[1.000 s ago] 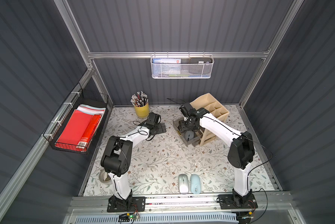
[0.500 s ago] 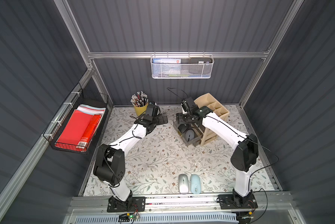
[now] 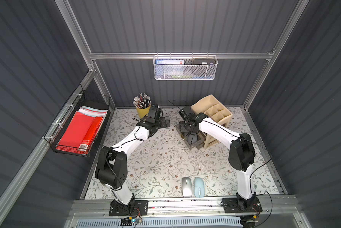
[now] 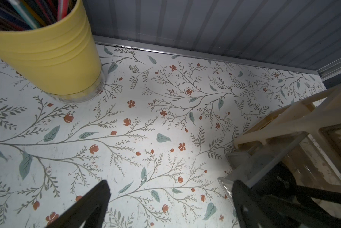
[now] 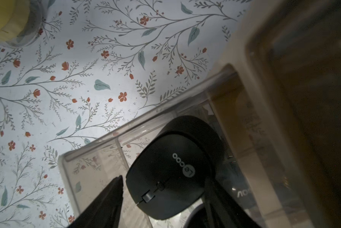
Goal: Take the mice out of the drawer
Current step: Pick up the mouse from the drawer.
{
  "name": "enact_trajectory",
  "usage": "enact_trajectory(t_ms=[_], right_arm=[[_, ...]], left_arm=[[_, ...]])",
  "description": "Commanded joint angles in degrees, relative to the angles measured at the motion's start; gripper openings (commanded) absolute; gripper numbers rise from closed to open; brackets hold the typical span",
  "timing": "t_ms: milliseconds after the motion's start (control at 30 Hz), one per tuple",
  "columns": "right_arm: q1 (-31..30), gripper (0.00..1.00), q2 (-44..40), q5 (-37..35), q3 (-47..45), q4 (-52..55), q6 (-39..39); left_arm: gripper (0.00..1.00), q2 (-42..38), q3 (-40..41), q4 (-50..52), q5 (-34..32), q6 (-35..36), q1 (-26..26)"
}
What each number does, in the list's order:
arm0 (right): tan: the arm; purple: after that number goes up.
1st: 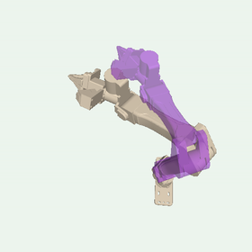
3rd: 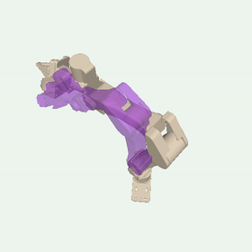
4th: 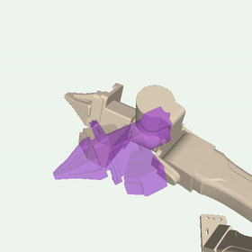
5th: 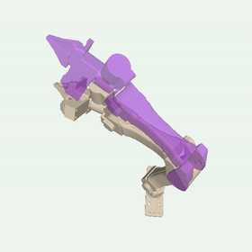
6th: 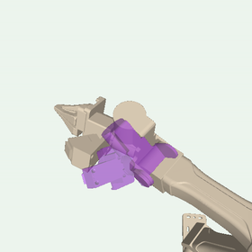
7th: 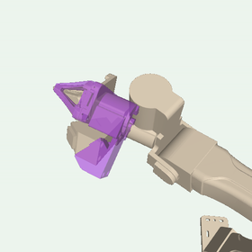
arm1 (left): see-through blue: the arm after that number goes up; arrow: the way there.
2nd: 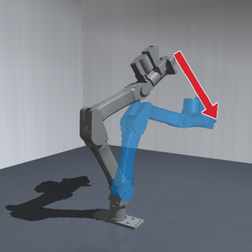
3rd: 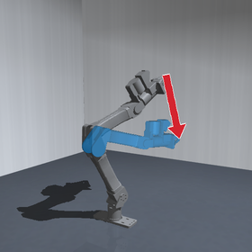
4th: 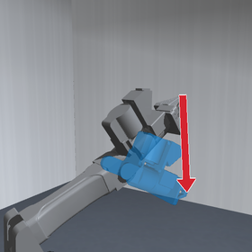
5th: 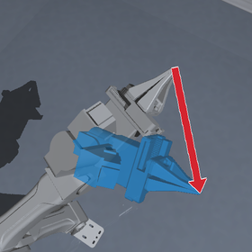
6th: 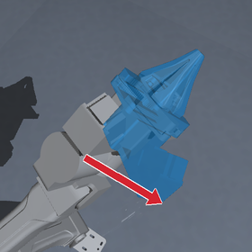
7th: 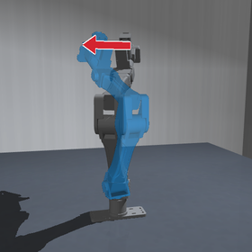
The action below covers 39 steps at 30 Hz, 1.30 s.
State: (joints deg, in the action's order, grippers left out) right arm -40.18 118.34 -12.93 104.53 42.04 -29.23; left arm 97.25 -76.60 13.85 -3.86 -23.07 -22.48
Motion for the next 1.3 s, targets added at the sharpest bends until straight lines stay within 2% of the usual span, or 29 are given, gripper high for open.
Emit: enact_trajectory(t_ms=[0,133,433,500,533,633,700,767,1133,1267], right_arm=[[-0.18,0.70,1.97,-4.51,-0.50,1.70,-3.71],[-0.33,0.77,4.87,-4.10,-0.63,-0.04,-6.29],[-3.04,0.82,7.63,-13.50,-5.58,-4.95,-15.95],[-3.31,0.76,8.16,-14.40,-5.11,-4.32,-15.75],[-3.32,0.68,8.39,-14.24,-4.84,-4.02,-15.26],[-3.32,0.36,8.15,-14.02,-4.51,-3.32,-14.29],[-3.33,0.22,7.40,-14.84,-4.47,-2.84,-13.61],[-3.32,0.17,6.12,-15.50,-4.42,-3.07,-12.17],[-3.76,0.15,-5.38,-15.00,-2.41,-7.16,1.11],[-3.76,0.16,-10.52,-15.67,-5.70,-9.95,4.38]], left_arm=[[0.99,-0.99,1.11,0.46,0.72,1.26,-0.32],[0.99,-1.37,1.69,0.52,0.34,1.37,-0.37],[0.99,-0.95,1.89,0.48,0.39,1.43,-0.72],[0.99,-1.06,2.07,0.48,0.08,1.54,-0.72],[0.99,-1.05,2.07,0.50,0.08,1.54,-0.72],[0.99,-0.81,2.02,0.48,0.08,1.40,-0.79],[0.99,-0.75,1.98,0.35,0.16,1.23,-0.75],[0.99,-0.71,2.15,0.19,0.21,1.16,-0.81],[0.99,-0.60,1.98,0.13,-0.09,0.68,-0.89],[0.99,-0.32,1.82,0.04,0.23,0.48,-0.90]])
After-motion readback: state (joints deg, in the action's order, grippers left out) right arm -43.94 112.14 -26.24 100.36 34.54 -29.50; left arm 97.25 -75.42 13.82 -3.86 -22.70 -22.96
